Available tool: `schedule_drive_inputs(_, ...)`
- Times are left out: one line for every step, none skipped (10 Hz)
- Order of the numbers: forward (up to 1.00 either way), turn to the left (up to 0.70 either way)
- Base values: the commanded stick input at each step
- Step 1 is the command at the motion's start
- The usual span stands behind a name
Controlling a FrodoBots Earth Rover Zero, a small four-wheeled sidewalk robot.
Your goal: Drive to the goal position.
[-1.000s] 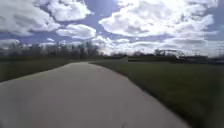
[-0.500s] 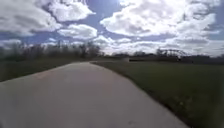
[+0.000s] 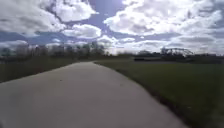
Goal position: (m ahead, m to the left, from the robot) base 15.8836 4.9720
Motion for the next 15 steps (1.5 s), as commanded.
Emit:
schedule_drive_inputs(1.00, 0.00)
schedule_drive_inputs(1.00, 0.00)
schedule_drive_inputs(1.00, 0.00)
schedule_drive_inputs(1.00, 0.00)
schedule_drive_inputs(1.00, 0.00)
schedule_drive_inputs(1.00, 0.00)
schedule_drive_inputs(1.00, 0.00)
schedule_drive_inputs(1.00, 0.00)
schedule_drive_inputs(1.00, 0.00)
schedule_drive_inputs(1.00, 0.00)
schedule_drive_inputs(1.00, 0.00)
schedule_drive_inputs(1.00, 0.27)
schedule_drive_inputs(1.00, 0.27)
schedule_drive_inputs(1.00, 0.20)
schedule_drive_inputs(1.00, 0.03)
